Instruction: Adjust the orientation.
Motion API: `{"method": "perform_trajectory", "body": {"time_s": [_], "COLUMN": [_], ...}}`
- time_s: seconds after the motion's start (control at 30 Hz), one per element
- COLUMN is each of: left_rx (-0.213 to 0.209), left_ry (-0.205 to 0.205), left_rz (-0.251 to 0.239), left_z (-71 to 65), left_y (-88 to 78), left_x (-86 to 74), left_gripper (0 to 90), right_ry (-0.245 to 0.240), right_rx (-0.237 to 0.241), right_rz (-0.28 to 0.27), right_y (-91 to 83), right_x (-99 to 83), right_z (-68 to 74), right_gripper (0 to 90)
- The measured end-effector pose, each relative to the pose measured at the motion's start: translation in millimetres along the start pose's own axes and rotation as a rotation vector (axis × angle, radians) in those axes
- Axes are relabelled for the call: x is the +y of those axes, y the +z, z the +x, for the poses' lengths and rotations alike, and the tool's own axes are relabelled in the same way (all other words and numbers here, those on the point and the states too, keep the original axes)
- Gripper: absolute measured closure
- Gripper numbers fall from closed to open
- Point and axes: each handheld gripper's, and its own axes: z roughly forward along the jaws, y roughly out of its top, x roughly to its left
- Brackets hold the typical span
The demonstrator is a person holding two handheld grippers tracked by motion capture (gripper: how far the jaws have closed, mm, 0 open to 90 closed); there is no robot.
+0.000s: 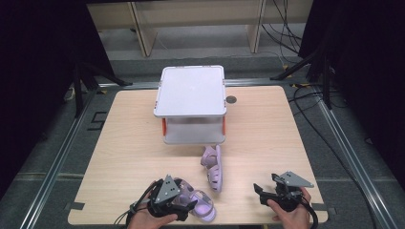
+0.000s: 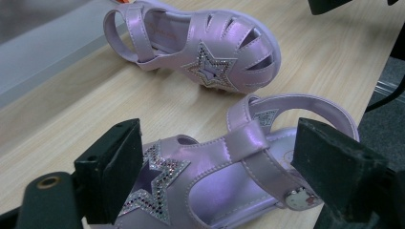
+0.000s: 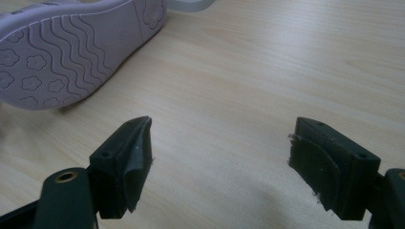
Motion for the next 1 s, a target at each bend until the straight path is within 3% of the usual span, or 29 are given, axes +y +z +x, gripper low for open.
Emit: {"method": "perform_trajectory", "body": {"time_s": [0.1, 0.17, 0.37, 0.5, 0.57, 0.6, 0.8, 0.93, 0.97, 1.0], "left_rx": [0.016, 0.010, 0.036, 0.039, 0.044, 0.042, 0.048, 0.026, 0.026, 0.009], "left_ry": [0.032, 0.007, 0.048, 0.034, 0.054, 0.030, 0.054, 0.132, 0.132, 0.169], "left_rz": [0.027, 0.016, 0.043, 0.045, 0.055, 0.060, 0.059, 0.055, 0.055, 0.074], "left_z": [-2.7, -4.0, -1.8, 1.9, 5.5, 9.2, 11.3, 3.2, 3.2, -0.4], "left_y": [3.3, 5.4, 0.2, -5.3, -11.2, -15.8, -18.3, -17.0, -17.0, -15.1], "left_x": [-1.6, -2.4, -5.7, -9.1, -13.1, -18.0, -21.9, -15.2, -15.2, -13.1], "left_gripper": [17.6, 17.4, 16.9, 16.9, 18.0, 17.1, 20.6, 25.3, 27.6, 28.4], "right_ry": [-0.001, -0.016, -0.018, -0.016, -0.013, -0.015, -0.020, -0.024, -0.024, -0.021], "right_rx": [0.026, 0.005, 0.013, 0.015, 0.013, 0.014, 0.025, 0.026, 0.026, 0.033], "right_rz": [-0.001, -0.007, -0.006, -0.007, -0.011, -0.011, -0.009, -0.015, -0.015, -0.011], "right_y": [1.3, 0.4, 0.6, 0.7, 0.7, 0.7, 1.5, 0.9, 0.9, 1.4], "right_x": [0.5, 0.3, 0.2, 0.3, 0.2, 0.3, 0.6, 0.8, 0.8, 0.3], "right_z": [-0.4, -1.0, -1.1, -1.1, -1.1, -1.2, -0.9, -1.8, -1.8, -2.2], "right_gripper": [22.5, 22.6, 23.2, 23.3, 23.6, 23.6, 24.0, 24.4, 24.4, 24.4]}}
